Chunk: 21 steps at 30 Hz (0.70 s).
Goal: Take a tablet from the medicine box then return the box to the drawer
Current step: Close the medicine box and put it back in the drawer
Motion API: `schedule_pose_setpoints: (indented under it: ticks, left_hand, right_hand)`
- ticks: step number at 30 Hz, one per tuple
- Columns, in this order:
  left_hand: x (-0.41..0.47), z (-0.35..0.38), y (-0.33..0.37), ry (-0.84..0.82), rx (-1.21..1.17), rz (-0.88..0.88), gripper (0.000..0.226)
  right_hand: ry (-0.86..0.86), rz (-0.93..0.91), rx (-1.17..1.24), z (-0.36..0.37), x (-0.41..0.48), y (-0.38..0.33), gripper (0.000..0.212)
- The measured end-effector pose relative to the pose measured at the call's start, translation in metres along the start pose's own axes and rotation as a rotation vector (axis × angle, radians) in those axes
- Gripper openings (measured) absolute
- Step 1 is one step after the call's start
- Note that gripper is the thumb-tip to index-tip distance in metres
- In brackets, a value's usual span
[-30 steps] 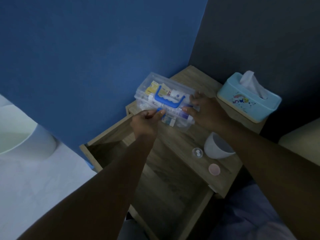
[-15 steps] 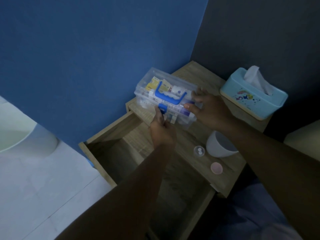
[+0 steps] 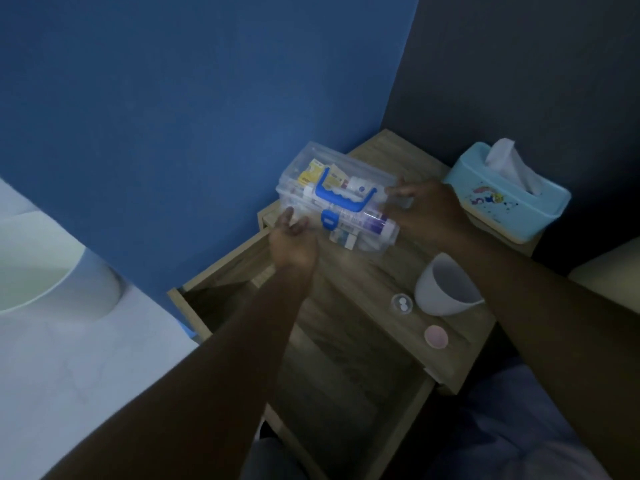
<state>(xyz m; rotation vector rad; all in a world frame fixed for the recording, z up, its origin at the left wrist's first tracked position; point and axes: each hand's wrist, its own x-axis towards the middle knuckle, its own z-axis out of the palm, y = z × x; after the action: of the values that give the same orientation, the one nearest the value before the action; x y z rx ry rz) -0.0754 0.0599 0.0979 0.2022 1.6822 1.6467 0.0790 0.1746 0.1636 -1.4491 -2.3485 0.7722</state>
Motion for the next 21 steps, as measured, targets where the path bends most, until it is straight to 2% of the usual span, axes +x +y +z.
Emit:
schedule_pose_setpoints:
  ticks: [2, 4, 7, 9, 12, 15, 19, 21]
  left_hand:
    - [0.018, -0.006, 0.012, 0.131, -0.005, 0.009, 0.04]
    - [0.034, -0.009, 0.026, 0.192, 0.087, 0.125, 0.038]
    - [0.055, -0.008, 0.043, 0.137, 0.205, 0.247, 0.049]
    - [0.066, -0.008, 0.048, 0.061, 0.293, 0.251, 0.049]
    - [0.075, -0.01, 0.053, -0.06, 0.415, 0.219, 0.034]
    - [0.071, -0.015, 0.055, -0.076, 0.454, 0.233, 0.021]
    - [0.054, -0.026, 0.063, -0.033, 0.49, 0.219, 0.04]
    - [0.044, -0.035, 0.073, -0.013, 0.502, 0.222, 0.042]
  right_hand:
    - [0.163, 0.064, 0.103, 0.001, 0.006, 0.003, 0.041]
    - [0.23, 0.187, 0.198, 0.003, 0.012, 0.004, 0.054]
    - [0.053, 0.432, 0.33, 0.006, 0.02, 0.002, 0.077]
    - [-0.022, 0.498, 0.486, 0.009, 0.024, 0.003, 0.07]
    - [-0.042, 0.509, 0.624, 0.01, 0.024, 0.003, 0.053]
    - [-0.034, 0.523, 0.761, 0.006, 0.017, 0.001, 0.047]
    - [0.014, 0.541, 0.839, 0.003, -0.003, -0.006, 0.053]
    - [0.042, 0.526, 0.895, 0.002, -0.017, -0.012, 0.051]
